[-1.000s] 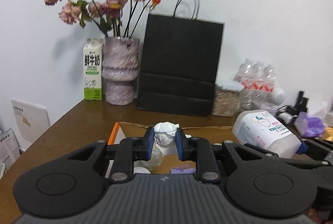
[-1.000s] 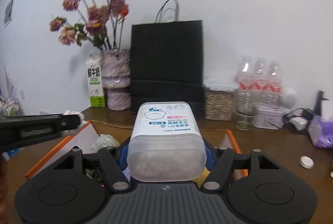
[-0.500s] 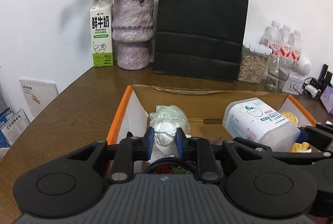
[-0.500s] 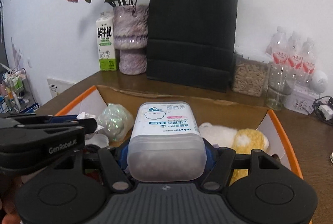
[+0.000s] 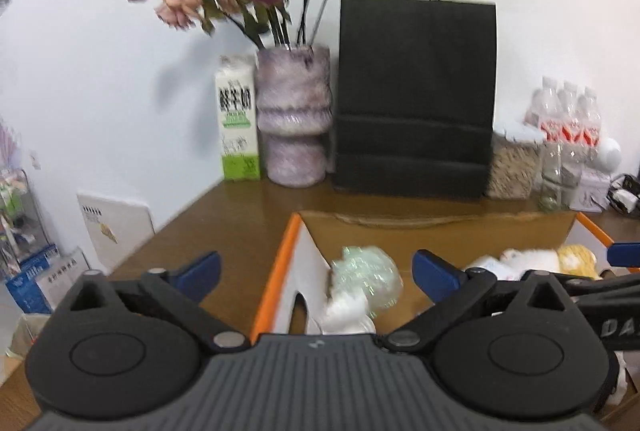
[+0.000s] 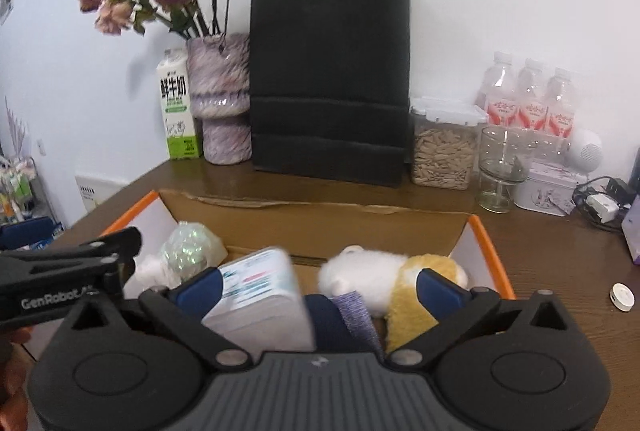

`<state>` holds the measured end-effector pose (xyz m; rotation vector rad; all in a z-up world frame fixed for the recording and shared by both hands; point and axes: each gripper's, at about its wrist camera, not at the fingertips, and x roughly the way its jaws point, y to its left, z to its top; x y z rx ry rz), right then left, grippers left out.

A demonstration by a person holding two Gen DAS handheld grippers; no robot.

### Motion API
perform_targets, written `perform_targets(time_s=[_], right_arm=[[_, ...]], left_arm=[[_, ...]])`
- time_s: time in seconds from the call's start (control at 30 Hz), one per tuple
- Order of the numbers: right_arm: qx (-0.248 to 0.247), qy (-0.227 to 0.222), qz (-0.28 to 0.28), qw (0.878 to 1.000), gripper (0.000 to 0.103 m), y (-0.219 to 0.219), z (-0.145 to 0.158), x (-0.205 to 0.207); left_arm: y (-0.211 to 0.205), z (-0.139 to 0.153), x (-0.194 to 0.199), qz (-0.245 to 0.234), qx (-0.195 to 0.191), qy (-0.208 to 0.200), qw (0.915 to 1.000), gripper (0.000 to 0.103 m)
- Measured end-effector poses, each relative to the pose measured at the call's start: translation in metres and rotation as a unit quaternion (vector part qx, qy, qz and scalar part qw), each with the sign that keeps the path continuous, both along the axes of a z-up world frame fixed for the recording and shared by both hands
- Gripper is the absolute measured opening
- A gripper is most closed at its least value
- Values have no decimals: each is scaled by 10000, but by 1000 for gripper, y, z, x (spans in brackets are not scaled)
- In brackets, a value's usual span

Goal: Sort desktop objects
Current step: 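Lower the swab container and tissue into the box and release both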

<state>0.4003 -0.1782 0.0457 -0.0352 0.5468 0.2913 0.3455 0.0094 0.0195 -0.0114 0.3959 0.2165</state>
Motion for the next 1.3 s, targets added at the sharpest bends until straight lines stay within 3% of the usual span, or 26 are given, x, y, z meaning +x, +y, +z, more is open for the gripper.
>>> perform_targets(time_s=[0.4, 0.87, 1.3], right_arm=[[-179, -104, 24, 9998, 103, -5, 7, -8], [-232, -536, -102, 9982, 103, -16, 20, -29], [-354, -1037, -130, 9939, 103, -33, 7, -91]], left_arm=[[0, 1, -3, 30, -62, -6, 10000, 103], [-6, 7, -37, -145, -34, -491, 9987, 103], [-14, -7, -84, -580, -110, -872, 9944, 103]])
